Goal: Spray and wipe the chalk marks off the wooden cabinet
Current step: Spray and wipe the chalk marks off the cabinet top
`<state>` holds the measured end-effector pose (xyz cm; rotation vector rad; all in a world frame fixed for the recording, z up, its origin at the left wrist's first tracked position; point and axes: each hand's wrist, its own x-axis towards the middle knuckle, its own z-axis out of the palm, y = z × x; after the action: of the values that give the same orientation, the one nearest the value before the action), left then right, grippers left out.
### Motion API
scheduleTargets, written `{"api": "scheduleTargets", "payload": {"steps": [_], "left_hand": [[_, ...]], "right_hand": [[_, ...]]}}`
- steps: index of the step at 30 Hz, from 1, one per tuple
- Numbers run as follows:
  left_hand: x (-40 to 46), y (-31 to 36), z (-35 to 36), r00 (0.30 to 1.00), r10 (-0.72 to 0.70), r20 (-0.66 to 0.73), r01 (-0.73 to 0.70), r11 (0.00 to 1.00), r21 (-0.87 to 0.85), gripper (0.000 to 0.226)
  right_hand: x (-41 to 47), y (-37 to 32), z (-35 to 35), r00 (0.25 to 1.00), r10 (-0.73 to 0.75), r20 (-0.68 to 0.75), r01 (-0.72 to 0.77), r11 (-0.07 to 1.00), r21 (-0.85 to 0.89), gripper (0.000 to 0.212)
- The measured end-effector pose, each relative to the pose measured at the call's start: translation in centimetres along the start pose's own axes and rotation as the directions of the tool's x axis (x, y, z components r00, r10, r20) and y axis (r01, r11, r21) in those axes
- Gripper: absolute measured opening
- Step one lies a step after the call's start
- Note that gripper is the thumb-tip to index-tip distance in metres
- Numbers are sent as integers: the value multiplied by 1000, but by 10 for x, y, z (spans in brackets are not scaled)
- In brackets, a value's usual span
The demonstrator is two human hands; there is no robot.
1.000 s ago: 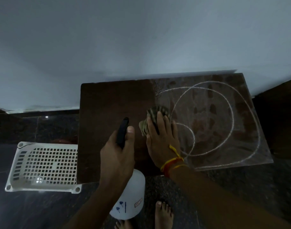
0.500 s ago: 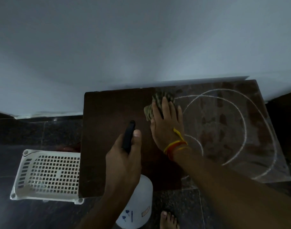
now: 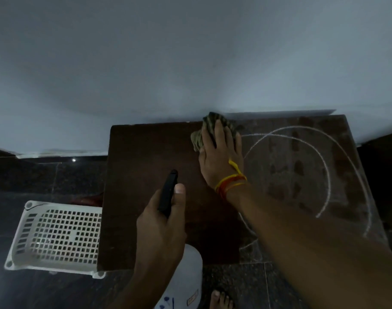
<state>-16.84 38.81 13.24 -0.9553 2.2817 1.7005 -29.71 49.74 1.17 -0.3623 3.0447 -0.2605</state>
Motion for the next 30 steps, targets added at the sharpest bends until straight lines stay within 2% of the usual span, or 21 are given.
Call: {"api": "scheduleTargets", "payload": {"steps": [6,9,13,18,23,26,30], "left_hand": [[-5,3,-2,999,20,-26,-20,1000,3,40],[-10,-2,-3,999,36,-28,-35,999,31,42],[-22,-9,-6,999,32,-17,-31,998,51,40],[-38,-11,-8,1000,2,7,-2,1000,25,32],[-64,-19,-12,999,36,26,-36,999,36,36],[-81,-22,-15,997,69,41,-70,997,35,31],[-100,-25,-18,994,108,32,-110,993,49,27]], "right_hand": [[8,5,-2,998,-52,30,52,999,6,57],[9,2,0,999,-27,30,27,1000,8,57],[-42,-5,2,999,-33,7,33,999,18,59],[-129,-18,6,998,-25,53,23,999,34,60],[-200,-31,13,998,-25,61,22,999,49,59],[-218,-36,14,997,-29,75,22,996,86,54],[-225,-27,16,997,-81,21,77,984,158,47]]}}
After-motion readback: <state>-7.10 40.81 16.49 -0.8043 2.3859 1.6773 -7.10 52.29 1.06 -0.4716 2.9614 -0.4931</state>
